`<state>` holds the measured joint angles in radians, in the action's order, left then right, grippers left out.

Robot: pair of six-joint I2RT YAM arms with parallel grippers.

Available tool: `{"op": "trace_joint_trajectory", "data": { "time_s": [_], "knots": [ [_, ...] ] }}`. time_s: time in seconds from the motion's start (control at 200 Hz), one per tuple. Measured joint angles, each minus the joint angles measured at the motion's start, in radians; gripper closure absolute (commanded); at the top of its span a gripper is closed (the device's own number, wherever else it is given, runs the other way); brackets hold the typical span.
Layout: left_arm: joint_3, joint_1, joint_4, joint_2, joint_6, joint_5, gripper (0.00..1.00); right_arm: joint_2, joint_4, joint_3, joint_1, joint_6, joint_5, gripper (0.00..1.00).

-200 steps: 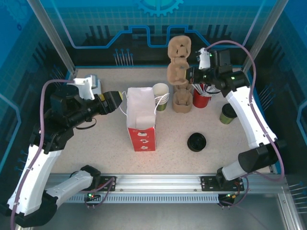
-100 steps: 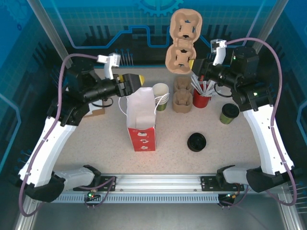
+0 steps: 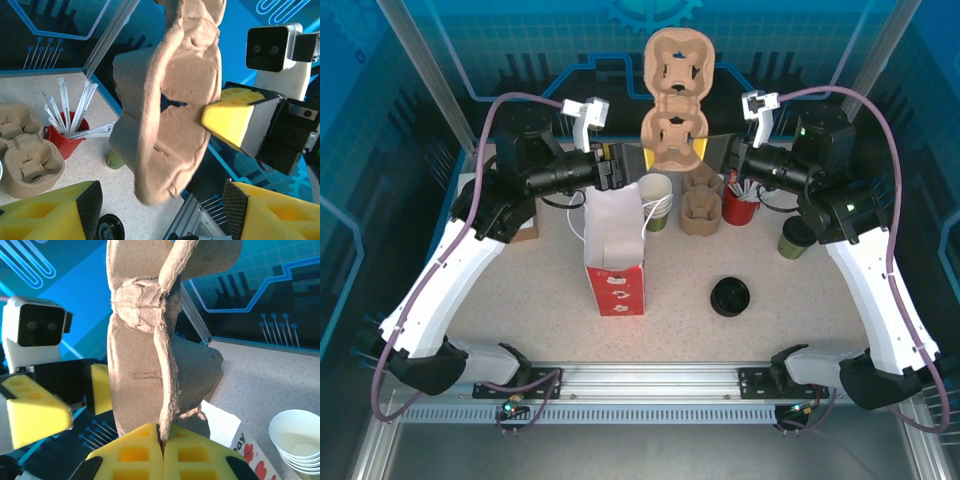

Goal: Pack the takeout coffee

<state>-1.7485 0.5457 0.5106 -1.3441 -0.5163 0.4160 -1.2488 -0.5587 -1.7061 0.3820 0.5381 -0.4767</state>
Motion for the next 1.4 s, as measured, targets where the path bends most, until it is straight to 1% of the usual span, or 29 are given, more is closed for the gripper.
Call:
{"op": "trace_joint_trajectory", "data": {
  "time_s": [0.08,0.17,0.295,0.55,0.58,0.605,0.655,0.705,0.79,0.805,0.845,0.855,0.91,1.011,1.076,1.171,1.291,1.401],
  "knots": [
    [-0.006,0.002,-0.002,-0.009,0.001,-0.001,0.44,0.003,0.011,0.010,0.007,0.012,-0.015,1.00],
    [-0.011,0.002,-0.007,-0.017,0.006,-0.007,0.53,0.003,0.013,0.023,0.021,0.020,-0.032,1.00],
    [-0.011,0.005,-0.015,-0.018,0.014,-0.019,0.68,0.005,0.013,0.037,0.031,0.023,-0.037,1.00],
    [-0.011,0.006,-0.014,-0.018,0.042,-0.058,0.93,0.011,0.007,0.042,0.031,0.022,-0.037,1.00],
    [-0.011,0.007,-0.011,-0.018,0.047,-0.061,0.95,0.013,0.004,0.043,0.031,0.020,-0.036,0.98],
    [-0.011,0.008,-0.008,-0.018,0.048,-0.061,0.96,0.013,0.000,0.043,0.031,0.019,-0.035,0.94],
    [-0.011,0.012,-0.002,-0.018,0.061,-0.069,0.98,0.014,-0.009,0.043,0.031,0.011,-0.030,0.85],
    [-0.011,0.018,0.009,-0.018,0.073,-0.080,1.00,0.014,-0.023,0.043,0.031,0.001,-0.026,0.79],
    [-0.011,0.039,0.040,-0.018,0.105,-0.109,1.00,0.019,-0.064,0.043,0.032,-0.050,0.003,0.63],
    [-0.011,0.045,0.049,-0.018,0.113,-0.121,1.00,0.019,-0.071,0.043,0.032,-0.054,0.008,0.62],
    [-0.011,0.053,0.061,-0.018,0.128,-0.138,1.00,0.025,-0.091,0.043,0.032,-0.074,0.028,0.55],
    [-0.011,0.061,0.070,-0.018,0.142,-0.159,1.00,0.027,-0.101,0.043,0.032,-0.084,0.039,0.53],
    [-0.011,0.081,0.096,-0.018,0.173,-0.199,1.00,0.040,-0.131,0.042,0.032,-0.116,0.071,0.51],
    [-0.011,0.127,0.149,-0.018,0.239,-0.301,1.00,0.078,-0.198,0.042,0.033,-0.220,0.170,0.40],
    [-0.011,0.156,0.183,-0.018,0.282,-0.369,1.00,0.112,-0.233,0.042,0.034,-0.301,0.231,0.38],
    [-0.011,0.199,0.220,-0.018,0.335,-0.462,1.00,0.158,-0.248,0.041,0.034,-0.429,0.285,0.36],
    [-0.011,0.242,0.248,-0.018,0.381,-0.553,1.00,0.176,-0.250,0.005,0.040,-0.578,0.306,0.36],
    [-0.011,0.278,0.255,-0.018,0.412,-0.613,1.00,0.156,-0.244,-0.043,0.087,-0.731,0.323,0.34]
  ]
}}
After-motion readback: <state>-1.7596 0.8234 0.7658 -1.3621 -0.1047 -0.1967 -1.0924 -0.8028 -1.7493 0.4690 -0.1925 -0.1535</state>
